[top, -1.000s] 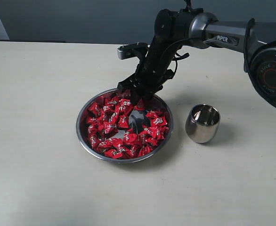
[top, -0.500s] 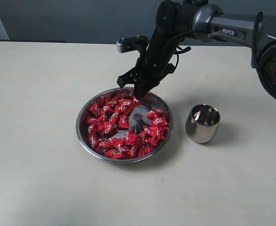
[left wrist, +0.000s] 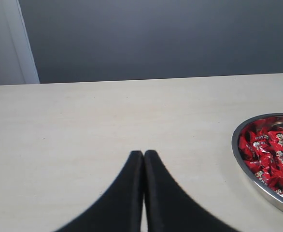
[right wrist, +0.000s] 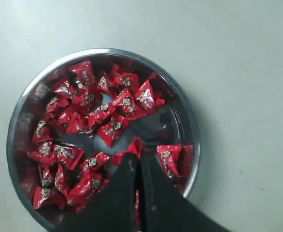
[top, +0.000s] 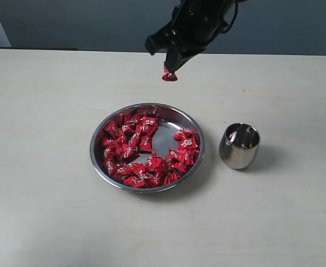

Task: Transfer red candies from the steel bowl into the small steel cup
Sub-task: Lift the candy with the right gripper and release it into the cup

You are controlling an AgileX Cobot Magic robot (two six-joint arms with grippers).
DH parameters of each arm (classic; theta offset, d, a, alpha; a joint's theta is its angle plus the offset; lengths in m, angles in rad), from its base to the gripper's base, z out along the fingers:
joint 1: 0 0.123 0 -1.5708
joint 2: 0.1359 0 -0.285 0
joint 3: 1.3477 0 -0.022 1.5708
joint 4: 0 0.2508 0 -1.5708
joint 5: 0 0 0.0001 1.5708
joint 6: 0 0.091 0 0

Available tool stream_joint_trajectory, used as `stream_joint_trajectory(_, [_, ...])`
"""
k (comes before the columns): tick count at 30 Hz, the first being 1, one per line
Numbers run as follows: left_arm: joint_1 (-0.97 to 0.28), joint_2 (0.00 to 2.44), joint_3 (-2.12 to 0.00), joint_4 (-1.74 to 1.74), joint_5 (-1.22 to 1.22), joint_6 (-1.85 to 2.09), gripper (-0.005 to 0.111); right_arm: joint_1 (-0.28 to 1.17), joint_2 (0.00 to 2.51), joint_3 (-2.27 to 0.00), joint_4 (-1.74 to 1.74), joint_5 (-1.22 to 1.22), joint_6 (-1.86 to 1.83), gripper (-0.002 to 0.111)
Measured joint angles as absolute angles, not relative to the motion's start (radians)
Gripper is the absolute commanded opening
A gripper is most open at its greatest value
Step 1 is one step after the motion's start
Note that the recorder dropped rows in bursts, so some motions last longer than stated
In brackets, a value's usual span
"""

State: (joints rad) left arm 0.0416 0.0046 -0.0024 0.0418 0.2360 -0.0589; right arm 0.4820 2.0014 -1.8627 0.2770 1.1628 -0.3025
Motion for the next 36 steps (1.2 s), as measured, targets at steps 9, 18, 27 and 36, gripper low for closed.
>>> stream_joint_trajectory(9, [0.042, 0.005, -0.002, 0.042, 0.236, -0.059, 0.000, 0.482, 1.755, -1.571, 0.021, 1.129, -0.185, -0.001])
stream_joint_trajectory(18, [0.042, 0.005, -0.002, 0.042, 0.236, -0.059, 0.000, 0.482, 1.708, -1.307, -0.017, 0.998, -0.119, -0.001])
stream_joint_trajectory(27, [0.042, 0.005, -0.002, 0.042, 0.236, -0.059, 0.000, 0.482, 1.708, -1.265, -0.151, 0.965, 0.035, -0.001])
stream_joint_trajectory(36, [0.042, 0.005, -0.002, 0.042, 0.236, -0.059, 0.000, 0.482, 1.710, -1.265, -0.203, 0.983, 0.079, 0.032])
